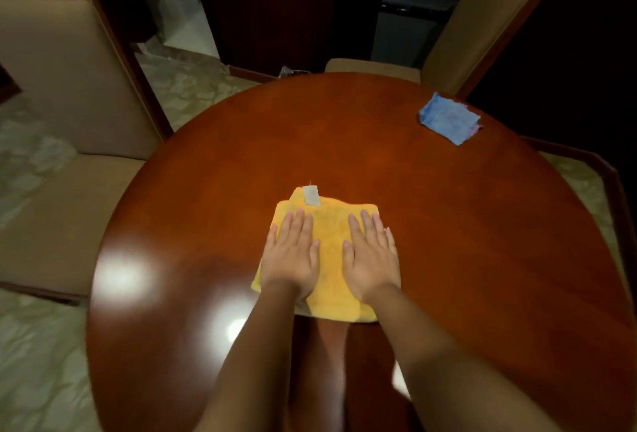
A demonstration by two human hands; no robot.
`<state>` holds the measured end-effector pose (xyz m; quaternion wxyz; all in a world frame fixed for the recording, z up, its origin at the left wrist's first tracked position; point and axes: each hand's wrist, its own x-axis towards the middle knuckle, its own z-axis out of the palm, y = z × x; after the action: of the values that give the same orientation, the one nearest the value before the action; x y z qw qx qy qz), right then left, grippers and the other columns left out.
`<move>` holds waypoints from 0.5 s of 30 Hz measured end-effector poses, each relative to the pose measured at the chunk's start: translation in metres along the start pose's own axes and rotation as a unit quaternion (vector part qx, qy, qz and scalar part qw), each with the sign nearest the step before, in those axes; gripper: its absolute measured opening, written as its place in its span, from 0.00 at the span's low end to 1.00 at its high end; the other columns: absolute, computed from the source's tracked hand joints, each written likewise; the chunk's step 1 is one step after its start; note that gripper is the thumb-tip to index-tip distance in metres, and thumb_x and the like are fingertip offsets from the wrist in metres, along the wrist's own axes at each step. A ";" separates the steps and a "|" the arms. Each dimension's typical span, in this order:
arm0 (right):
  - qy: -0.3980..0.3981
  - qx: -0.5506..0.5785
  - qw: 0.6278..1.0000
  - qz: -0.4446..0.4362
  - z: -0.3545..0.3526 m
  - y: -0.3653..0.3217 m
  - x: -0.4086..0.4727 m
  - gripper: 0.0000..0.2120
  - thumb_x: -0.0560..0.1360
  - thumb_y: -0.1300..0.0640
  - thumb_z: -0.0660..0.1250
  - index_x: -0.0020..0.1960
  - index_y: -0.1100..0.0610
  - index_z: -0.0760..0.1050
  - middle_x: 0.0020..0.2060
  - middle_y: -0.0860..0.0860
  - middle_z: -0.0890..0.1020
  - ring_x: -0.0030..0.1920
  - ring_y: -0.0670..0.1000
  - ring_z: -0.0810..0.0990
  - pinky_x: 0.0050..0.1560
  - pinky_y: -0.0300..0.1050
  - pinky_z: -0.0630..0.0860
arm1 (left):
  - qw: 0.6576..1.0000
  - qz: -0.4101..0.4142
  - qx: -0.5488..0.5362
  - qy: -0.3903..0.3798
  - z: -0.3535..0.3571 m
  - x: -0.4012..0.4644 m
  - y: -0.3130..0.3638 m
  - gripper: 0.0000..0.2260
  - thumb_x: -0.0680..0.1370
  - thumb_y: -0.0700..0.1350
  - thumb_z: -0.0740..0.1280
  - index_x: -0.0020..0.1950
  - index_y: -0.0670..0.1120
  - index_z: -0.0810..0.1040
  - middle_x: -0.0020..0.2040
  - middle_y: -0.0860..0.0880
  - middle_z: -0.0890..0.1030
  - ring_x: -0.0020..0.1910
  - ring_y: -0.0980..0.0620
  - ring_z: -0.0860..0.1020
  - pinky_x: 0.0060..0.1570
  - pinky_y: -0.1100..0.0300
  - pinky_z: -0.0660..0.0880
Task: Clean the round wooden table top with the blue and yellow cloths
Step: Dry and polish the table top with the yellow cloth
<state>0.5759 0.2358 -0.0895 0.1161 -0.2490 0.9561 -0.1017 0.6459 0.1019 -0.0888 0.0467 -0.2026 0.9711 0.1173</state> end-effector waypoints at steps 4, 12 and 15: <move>0.006 -0.001 1.000 0.008 -0.007 -0.004 0.052 0.26 0.82 0.46 0.42 0.78 0.49 0.42 0.77 0.48 0.41 0.76 0.48 0.36 0.74 0.47 0.35 | 1.000 0.012 0.009 -0.004 -0.007 0.055 -0.007 0.25 0.82 0.55 0.40 0.78 0.48 0.42 0.78 0.51 0.42 0.76 0.54 0.39 0.75 0.52 0.40; 0.025 -0.005 0.999 0.025 -0.019 -0.007 0.146 0.26 0.82 0.47 0.43 0.78 0.49 0.44 0.78 0.49 0.44 0.77 0.49 0.39 0.74 0.48 0.37 | 0.999 0.032 0.028 0.014 -0.018 0.155 -0.016 0.25 0.82 0.55 0.40 0.78 0.49 0.44 0.79 0.51 0.44 0.77 0.53 0.40 0.75 0.52 0.40; 0.032 -0.012 0.999 0.033 -0.022 -0.007 0.167 0.25 0.82 0.46 0.43 0.78 0.49 0.45 0.78 0.49 0.45 0.77 0.49 0.39 0.74 0.48 0.38 | 0.998 0.037 0.037 0.017 -0.021 0.180 -0.017 0.25 0.82 0.55 0.40 0.78 0.49 0.44 0.79 0.51 0.44 0.77 0.53 0.40 0.74 0.51 0.38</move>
<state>0.4309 0.1493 -0.0951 0.0862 -0.2154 0.9681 -0.0941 0.4880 0.0126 -0.0970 0.0329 -0.1664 0.9823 0.0795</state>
